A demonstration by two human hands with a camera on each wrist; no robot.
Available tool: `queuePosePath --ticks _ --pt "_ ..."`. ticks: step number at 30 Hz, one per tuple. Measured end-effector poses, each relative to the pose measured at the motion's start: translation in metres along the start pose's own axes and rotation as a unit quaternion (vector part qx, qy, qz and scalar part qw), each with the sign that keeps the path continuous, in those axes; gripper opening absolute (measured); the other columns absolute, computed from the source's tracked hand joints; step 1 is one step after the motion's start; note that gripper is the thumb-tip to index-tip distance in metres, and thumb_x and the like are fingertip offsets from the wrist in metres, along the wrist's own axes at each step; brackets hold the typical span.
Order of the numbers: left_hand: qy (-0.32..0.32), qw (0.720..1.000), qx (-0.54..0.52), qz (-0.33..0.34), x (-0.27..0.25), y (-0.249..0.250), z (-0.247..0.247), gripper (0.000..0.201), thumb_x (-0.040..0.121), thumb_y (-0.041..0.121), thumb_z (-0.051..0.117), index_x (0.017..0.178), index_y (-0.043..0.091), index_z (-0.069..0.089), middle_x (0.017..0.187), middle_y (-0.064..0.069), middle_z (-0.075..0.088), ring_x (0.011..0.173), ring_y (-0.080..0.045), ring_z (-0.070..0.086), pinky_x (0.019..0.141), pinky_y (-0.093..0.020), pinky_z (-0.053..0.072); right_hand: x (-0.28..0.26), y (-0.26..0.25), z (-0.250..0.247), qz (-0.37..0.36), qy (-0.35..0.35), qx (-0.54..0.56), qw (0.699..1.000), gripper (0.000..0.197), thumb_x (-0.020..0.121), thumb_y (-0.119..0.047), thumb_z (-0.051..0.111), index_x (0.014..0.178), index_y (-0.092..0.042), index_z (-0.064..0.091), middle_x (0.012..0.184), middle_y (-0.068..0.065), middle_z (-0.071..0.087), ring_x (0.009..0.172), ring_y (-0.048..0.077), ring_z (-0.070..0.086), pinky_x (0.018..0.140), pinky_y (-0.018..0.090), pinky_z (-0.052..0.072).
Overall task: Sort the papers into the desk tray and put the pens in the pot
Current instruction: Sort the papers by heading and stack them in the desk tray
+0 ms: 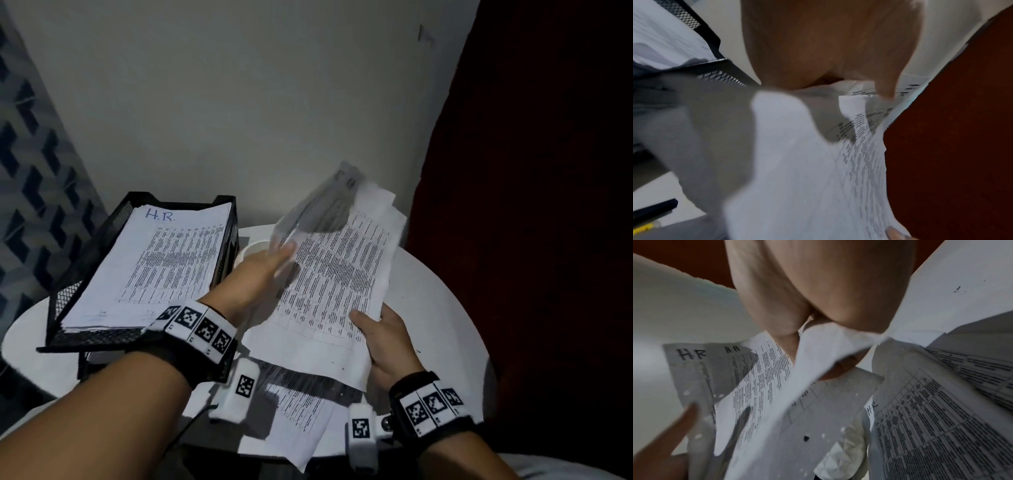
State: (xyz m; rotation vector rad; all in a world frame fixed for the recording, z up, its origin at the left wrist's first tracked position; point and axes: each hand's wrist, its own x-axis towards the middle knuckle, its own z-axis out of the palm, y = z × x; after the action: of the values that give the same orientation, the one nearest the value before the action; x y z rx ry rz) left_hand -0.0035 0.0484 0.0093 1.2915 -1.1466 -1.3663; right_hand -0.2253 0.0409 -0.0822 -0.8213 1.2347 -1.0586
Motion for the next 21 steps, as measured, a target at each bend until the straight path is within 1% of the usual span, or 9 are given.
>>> queuePosePath --ticks 2,3,6,8,10,11,13,16,21 --pt "0.042 0.986 0.159 -0.005 0.0 -0.002 -0.007 0.026 0.094 0.03 0.071 0.117 0.019 0.066 0.104 0.002 0.076 0.093 -0.016 0.074 0.075 -0.026 0.055 0.001 0.003 0.004 -0.008 0.0 -0.003 1.0 0.026 0.097 -0.002 0.068 0.121 -0.009 0.072 0.112 0.009 0.08 0.101 0.031 0.078 0.092 0.049 0.06" --pt "0.088 0.972 0.216 0.004 0.003 -0.004 -0.012 0.02 0.092 0.023 0.073 0.11 0.015 0.067 0.092 -0.002 0.075 0.079 -0.017 0.074 0.063 -0.025 0.056 0.004 0.007 0.004 -0.001 -0.001 -0.013 1.0 0.025 0.097 -0.006 0.069 0.121 -0.011 0.072 0.11 0.009 0.08 0.099 0.03 0.078 0.09 0.048 0.061" --pt "0.175 0.969 0.172 0.014 0.005 -0.001 -0.021 0.006 0.095 0.008 0.067 0.1 0.011 0.064 0.076 -0.003 0.068 0.054 -0.008 0.065 0.043 -0.018 0.051 0.015 0.027 -0.001 0.045 0.041 -0.081 0.995 0.022 0.094 -0.023 0.074 0.115 -0.017 0.069 0.091 0.01 0.076 0.074 0.027 0.071 0.064 0.036 0.053" --pt "0.225 0.964 0.138 0.014 0.006 0.005 -0.035 0.006 0.094 0.009 0.065 0.1 0.008 0.067 0.076 -0.008 0.07 0.06 -0.019 0.069 0.049 -0.025 0.057 0.025 0.049 -0.01 0.094 0.102 -0.104 0.985 0.044 0.085 -0.027 0.081 0.122 -0.014 0.062 0.092 0.01 0.072 0.075 0.025 0.072 0.058 0.036 0.049" --pt "0.26 0.959 0.116 0.009 0.009 0.008 -0.051 0.005 0.09 0.013 0.064 0.092 0.012 0.069 0.08 -0.014 0.072 0.073 -0.033 0.073 0.065 -0.045 0.064 0.037 0.076 -0.02 0.118 0.125 -0.16 0.972 0.072 0.072 -0.033 0.084 0.133 -0.013 0.052 0.083 0.008 0.071 0.066 0.022 0.069 0.061 0.036 0.05" --pt "0.277 0.953 0.121 0.011 0.009 0.011 -0.059 0.006 0.09 0.014 0.064 0.086 0.014 0.068 0.08 -0.013 0.072 0.076 -0.033 0.072 0.066 -0.046 0.062 0.041 0.09 -0.024 0.129 0.129 -0.202 0.962 0.084 0.065 -0.041 0.085 0.136 -0.018 0.046 0.082 0.007 0.069 0.063 0.02 0.064 0.061 0.034 0.049" --pt "0.299 0.944 0.141 0.009 0.009 0.012 -0.072 0.015 0.093 0.014 0.063 0.079 0.018 0.063 0.077 -0.007 0.067 0.07 -0.022 0.064 0.057 -0.031 0.05 0.046 0.109 -0.022 0.143 0.147 -0.287 0.936 0.123 0.055 -0.052 0.088 0.157 -0.017 0.028 0.107 0.013 0.066 0.086 0.027 0.067 0.073 0.035 0.053" --pt "0.309 0.939 0.151 0.009 0.006 0.014 -0.082 0.005 0.093 0.014 0.062 0.09 0.011 0.066 0.079 -0.008 0.066 0.066 -0.02 0.061 0.055 -0.028 0.045 0.045 0.121 -0.007 0.104 0.178 -0.378 0.903 0.134 0.057 -0.042 0.095 0.16 -0.031 0.011 0.143 0.018 0.058 0.114 0.038 0.068 0.092 0.047 0.06" --pt "0.309 0.939 0.15 0.009 0.005 0.011 -0.088 0.01 0.091 0.013 0.061 0.097 0.007 0.067 0.081 -0.01 0.066 0.066 -0.022 0.059 0.055 -0.027 0.045 0.044 0.132 0.02 0.097 0.157 -0.405 0.895 0.117 0.083 -0.01 0.076 0.162 -0.039 -0.006 0.117 0.014 0.071 0.092 0.03 0.071 0.084 0.042 0.061"
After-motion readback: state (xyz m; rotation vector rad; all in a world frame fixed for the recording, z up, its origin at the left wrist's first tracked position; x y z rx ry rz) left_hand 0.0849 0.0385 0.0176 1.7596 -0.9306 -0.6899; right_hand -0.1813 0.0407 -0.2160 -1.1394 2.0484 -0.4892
